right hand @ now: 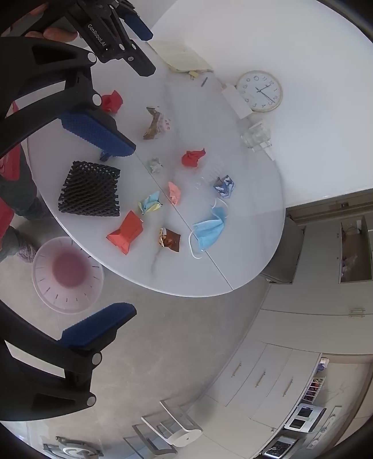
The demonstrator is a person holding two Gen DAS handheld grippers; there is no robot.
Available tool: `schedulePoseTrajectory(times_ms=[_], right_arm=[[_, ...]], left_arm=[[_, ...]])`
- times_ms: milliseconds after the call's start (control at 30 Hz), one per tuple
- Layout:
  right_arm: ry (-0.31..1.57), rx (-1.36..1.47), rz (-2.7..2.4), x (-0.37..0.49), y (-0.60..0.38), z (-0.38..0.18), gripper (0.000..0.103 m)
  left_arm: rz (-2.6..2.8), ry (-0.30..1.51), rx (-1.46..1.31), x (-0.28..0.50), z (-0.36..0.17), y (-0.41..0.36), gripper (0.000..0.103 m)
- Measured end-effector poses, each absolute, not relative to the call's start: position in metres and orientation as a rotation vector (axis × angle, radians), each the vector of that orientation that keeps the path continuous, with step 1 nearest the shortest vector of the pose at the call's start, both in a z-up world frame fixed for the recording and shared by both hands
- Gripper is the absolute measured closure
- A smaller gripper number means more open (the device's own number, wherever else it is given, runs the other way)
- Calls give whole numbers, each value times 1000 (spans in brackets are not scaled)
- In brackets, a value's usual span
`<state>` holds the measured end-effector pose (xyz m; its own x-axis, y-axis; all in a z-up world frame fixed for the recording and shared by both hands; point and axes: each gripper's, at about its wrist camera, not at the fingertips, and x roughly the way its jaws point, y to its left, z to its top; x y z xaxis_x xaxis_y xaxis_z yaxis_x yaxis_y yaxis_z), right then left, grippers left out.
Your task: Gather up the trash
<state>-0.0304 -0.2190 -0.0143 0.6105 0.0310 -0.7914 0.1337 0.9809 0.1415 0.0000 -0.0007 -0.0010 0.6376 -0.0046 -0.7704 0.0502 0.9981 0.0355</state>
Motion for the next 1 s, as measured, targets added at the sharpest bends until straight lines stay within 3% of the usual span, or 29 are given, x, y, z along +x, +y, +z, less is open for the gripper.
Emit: schedulePoseTrajectory(times_ms=[1000], right_arm=[[942, 207, -66, -30, -222, -20, 2]], left_arm=[[-51, 914, 40, 1, -9, -3, 7]])
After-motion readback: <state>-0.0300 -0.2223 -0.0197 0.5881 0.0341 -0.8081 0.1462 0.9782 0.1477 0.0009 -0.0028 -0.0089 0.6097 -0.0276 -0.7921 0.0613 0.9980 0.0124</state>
